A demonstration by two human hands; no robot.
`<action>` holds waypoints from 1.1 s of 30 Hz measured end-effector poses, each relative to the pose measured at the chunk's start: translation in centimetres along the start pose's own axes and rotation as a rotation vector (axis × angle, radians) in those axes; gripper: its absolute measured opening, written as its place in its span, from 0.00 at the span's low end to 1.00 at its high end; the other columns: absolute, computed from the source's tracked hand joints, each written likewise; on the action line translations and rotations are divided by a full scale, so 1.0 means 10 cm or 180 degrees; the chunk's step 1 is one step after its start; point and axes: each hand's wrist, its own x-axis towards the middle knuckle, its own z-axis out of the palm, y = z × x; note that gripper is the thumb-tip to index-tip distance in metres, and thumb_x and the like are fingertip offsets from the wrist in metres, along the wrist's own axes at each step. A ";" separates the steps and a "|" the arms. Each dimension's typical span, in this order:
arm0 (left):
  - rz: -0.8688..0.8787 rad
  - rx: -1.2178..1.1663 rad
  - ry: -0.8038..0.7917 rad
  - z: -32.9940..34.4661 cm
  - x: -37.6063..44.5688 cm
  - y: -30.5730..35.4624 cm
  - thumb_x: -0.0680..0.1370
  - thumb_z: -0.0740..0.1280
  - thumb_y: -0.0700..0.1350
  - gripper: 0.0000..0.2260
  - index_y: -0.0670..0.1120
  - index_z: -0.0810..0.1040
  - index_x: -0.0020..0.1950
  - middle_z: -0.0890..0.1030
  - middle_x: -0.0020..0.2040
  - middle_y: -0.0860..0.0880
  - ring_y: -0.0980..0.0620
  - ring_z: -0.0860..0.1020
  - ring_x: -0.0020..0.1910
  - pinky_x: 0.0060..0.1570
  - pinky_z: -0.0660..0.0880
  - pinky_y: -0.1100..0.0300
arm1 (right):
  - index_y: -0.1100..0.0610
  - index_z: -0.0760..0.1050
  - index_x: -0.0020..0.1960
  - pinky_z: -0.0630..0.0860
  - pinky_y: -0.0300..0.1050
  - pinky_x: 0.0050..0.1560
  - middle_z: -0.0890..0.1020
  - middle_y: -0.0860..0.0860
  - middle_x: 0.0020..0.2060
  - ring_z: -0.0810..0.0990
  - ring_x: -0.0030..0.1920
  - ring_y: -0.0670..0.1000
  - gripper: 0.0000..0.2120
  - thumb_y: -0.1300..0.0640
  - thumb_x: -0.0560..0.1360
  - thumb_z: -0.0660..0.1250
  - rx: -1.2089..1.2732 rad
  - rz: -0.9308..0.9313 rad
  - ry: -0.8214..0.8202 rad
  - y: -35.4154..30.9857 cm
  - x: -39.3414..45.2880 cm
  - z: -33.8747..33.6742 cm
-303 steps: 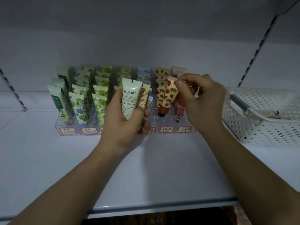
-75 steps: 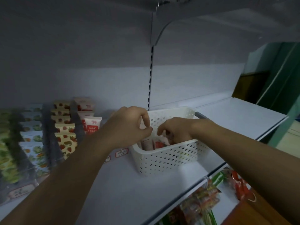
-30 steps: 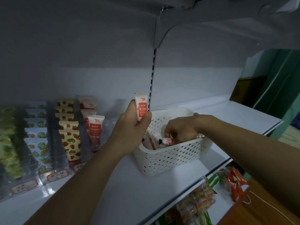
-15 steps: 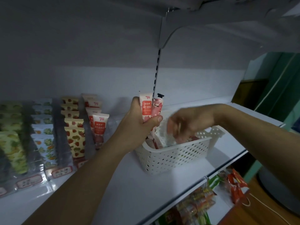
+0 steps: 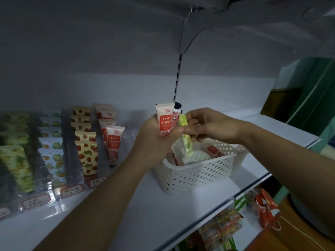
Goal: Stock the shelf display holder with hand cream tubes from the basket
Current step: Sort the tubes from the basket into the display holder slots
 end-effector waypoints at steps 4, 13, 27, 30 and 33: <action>-0.0049 -0.0365 -0.0019 -0.02 0.02 -0.02 0.74 0.76 0.44 0.16 0.44 0.78 0.59 0.84 0.44 0.54 0.59 0.84 0.43 0.42 0.78 0.64 | 0.70 0.73 0.60 0.83 0.41 0.43 0.84 0.65 0.46 0.86 0.42 0.55 0.17 0.68 0.73 0.72 0.1107 -0.0141 0.0069 -0.08 0.01 0.11; -0.0139 -0.0008 -0.0010 -0.01 0.03 -0.02 0.63 0.76 0.53 0.21 0.57 0.72 0.52 0.82 0.45 0.54 0.52 0.83 0.45 0.47 0.82 0.42 | 0.56 0.77 0.56 0.80 0.44 0.39 0.85 0.50 0.44 0.84 0.37 0.48 0.12 0.49 0.78 0.69 -0.1439 0.0628 -0.0025 0.14 0.12 0.32; -0.0194 -0.0059 -0.0103 0.01 0.00 0.01 0.66 0.79 0.40 0.12 0.51 0.80 0.43 0.84 0.37 0.54 0.53 0.84 0.38 0.38 0.82 0.52 | 0.64 0.78 0.49 0.72 0.39 0.31 0.80 0.54 0.35 0.75 0.32 0.48 0.04 0.63 0.76 0.70 0.1027 0.0235 0.0257 0.05 0.05 0.07; -0.0221 -0.0059 -0.0061 0.02 0.00 -0.02 0.65 0.78 0.44 0.13 0.50 0.81 0.47 0.85 0.41 0.52 0.51 0.85 0.41 0.42 0.83 0.47 | 0.68 0.79 0.55 0.80 0.37 0.37 0.83 0.59 0.42 0.81 0.37 0.49 0.18 0.55 0.72 0.72 0.1247 0.0130 0.0067 -0.06 0.01 -0.01; -0.0211 -0.0188 -0.0149 0.01 0.00 0.01 0.66 0.80 0.46 0.17 0.44 0.82 0.52 0.87 0.44 0.48 0.48 0.86 0.45 0.46 0.83 0.43 | 0.70 0.79 0.59 0.83 0.39 0.42 0.84 0.66 0.51 0.85 0.42 0.53 0.23 0.52 0.73 0.70 0.1342 0.0205 0.0025 -0.07 -0.01 0.01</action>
